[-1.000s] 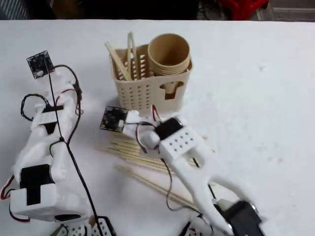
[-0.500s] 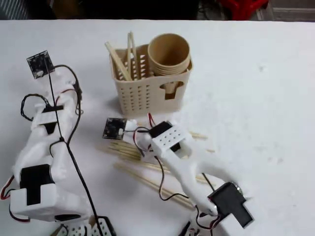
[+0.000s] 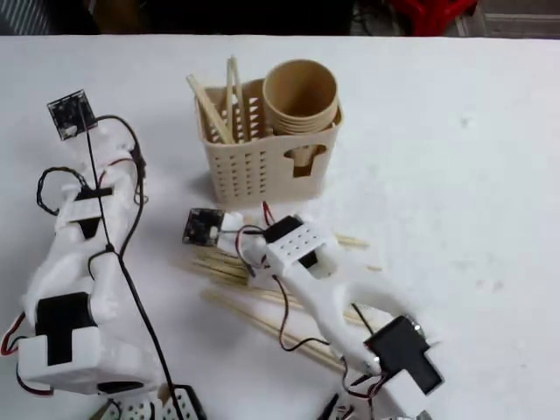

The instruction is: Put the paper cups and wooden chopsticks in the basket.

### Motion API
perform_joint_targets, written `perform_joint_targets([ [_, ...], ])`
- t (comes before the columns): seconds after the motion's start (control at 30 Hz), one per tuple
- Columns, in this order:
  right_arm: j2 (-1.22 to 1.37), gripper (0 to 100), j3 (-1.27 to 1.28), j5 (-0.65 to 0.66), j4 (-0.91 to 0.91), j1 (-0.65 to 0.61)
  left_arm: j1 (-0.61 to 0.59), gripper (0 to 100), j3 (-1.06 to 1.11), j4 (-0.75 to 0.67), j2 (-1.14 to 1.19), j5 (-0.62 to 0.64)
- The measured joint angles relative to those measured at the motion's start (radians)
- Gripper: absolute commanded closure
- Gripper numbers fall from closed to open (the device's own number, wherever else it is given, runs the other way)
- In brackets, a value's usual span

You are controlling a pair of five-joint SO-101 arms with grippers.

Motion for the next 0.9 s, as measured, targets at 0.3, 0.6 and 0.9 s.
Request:
perform_joint_targets([
  [0.3, -0.095, 98.1, 0.005, -0.028, 0.032, 0.032, 0.0, 91, 0.0, 0.0, 0.0, 0.0],
  [0.6, -0.345, 98.1, 0.006, -0.187, 0.097, 0.035, 0.0, 91, 0.0, 0.0, 0.0, 0.0],
  [0.9, -0.721, 98.2, -0.068, -0.448, 0.012, 0.037, 0.0, 91, 0.0, 0.0, 0.0, 0.0],
])
